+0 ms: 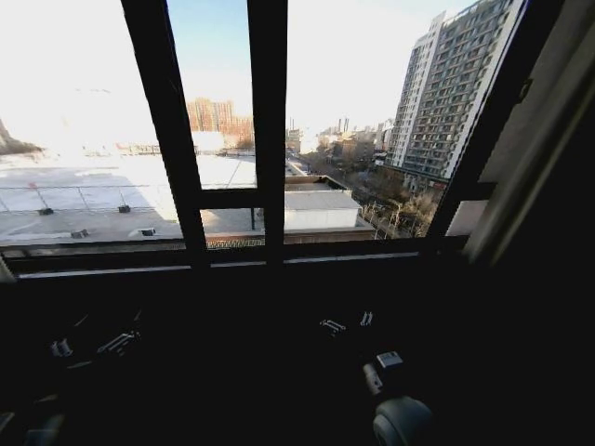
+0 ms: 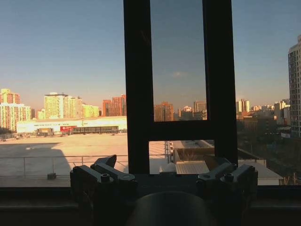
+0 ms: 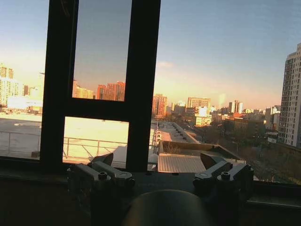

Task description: Open the curtains by pulling them apart, changing their state from closed to fully open.

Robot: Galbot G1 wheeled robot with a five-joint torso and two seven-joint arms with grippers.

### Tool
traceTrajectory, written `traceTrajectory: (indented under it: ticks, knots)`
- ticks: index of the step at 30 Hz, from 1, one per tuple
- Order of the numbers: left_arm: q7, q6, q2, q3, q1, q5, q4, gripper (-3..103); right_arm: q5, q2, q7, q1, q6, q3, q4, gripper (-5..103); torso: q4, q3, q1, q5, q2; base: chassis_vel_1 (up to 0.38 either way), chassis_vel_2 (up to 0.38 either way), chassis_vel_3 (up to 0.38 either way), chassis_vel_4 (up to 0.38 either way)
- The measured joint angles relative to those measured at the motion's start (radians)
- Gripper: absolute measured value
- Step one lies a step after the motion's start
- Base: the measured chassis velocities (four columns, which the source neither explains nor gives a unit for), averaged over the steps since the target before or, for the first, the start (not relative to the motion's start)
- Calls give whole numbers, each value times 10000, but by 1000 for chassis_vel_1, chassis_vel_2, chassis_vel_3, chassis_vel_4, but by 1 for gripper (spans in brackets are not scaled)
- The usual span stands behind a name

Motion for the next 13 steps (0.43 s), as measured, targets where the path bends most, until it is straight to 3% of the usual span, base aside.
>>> traceTrajectory:
  ticks: [4, 13]
  knots:
    - [1, -83, -26, 32, -17, 0, 0, 100, -6, -48, -16, -43, 45, 8, -1, 100, -2, 2, 0, 3, -1, -5, -82, -11, 130]
    - [-29, -130, -3, 47, -83, -48, 8, 100, -17, -18, 39, -46, 7, 23, -1, 100, 0, 13, 27, -4, -17, -19, 38, 16, -46]
